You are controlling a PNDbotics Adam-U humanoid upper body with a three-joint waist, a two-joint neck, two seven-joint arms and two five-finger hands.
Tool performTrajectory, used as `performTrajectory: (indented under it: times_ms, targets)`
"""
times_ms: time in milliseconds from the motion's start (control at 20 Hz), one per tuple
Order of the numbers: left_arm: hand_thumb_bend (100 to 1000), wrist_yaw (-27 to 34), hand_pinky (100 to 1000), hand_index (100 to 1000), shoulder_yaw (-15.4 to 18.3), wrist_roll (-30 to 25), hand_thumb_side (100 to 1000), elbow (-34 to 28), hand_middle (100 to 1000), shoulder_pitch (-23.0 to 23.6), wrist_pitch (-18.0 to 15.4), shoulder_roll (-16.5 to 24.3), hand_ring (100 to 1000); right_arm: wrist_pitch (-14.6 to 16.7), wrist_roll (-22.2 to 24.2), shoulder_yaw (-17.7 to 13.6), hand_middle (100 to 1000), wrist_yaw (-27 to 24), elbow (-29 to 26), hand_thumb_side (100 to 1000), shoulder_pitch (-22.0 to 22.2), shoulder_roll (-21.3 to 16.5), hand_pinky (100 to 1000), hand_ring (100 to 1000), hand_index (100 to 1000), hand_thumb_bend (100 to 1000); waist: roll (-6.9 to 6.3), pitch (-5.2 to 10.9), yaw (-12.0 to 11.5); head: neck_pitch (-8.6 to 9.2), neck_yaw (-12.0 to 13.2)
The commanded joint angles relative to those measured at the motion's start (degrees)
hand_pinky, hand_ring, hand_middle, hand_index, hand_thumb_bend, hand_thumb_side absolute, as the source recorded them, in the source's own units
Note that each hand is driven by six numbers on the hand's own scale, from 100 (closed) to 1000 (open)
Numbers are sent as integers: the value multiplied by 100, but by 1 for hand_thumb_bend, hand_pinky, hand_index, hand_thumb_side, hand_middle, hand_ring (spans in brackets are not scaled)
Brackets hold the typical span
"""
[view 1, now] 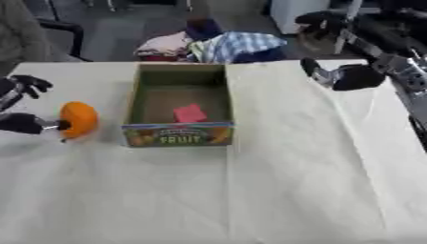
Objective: Pick up objects on the table and place them in the box.
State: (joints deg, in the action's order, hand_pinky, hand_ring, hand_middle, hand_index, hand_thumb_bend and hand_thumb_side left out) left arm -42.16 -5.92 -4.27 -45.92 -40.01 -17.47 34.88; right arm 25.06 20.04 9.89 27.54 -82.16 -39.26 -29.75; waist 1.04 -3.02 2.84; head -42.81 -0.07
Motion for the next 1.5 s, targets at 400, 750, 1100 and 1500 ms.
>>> performTrajectory:
  times_ms: [400, 750, 1100, 1500]
  targets:
    - [518, -727, 733, 647, 87, 612, 160, 335, 528, -201, 203, -197, 521, -59, 71, -112, 911, -107, -83, 721, 6, -131, 759, 840, 1000, 100, -20, 30, 77, -23, 140]
    - [161, -398, 654, 395, 146, 1629, 100, 171, 276, -183, 426, -205, 322, -96, 50, -144, 906, -89, -45, 747, 50, -110, 758, 839, 1000, 100, -20, 35, 75, -15, 126]
    - [100, 1122, 671, 377, -83, 1838, 100, -1022, 256, -302, 457, -49, 316, -105, 59, -145, 903, -96, -16, 756, 90, -120, 758, 838, 1000, 100, -28, 61, 66, -20, 124]
    - [100, 1496, 685, 394, -438, 1256, 100, -1362, 272, -779, 320, -547, 335, -39, 219, -25, 884, -274, -64, 793, 102, -14, 758, 835, 1000, 100, -22, 127, 168, -14, 287]
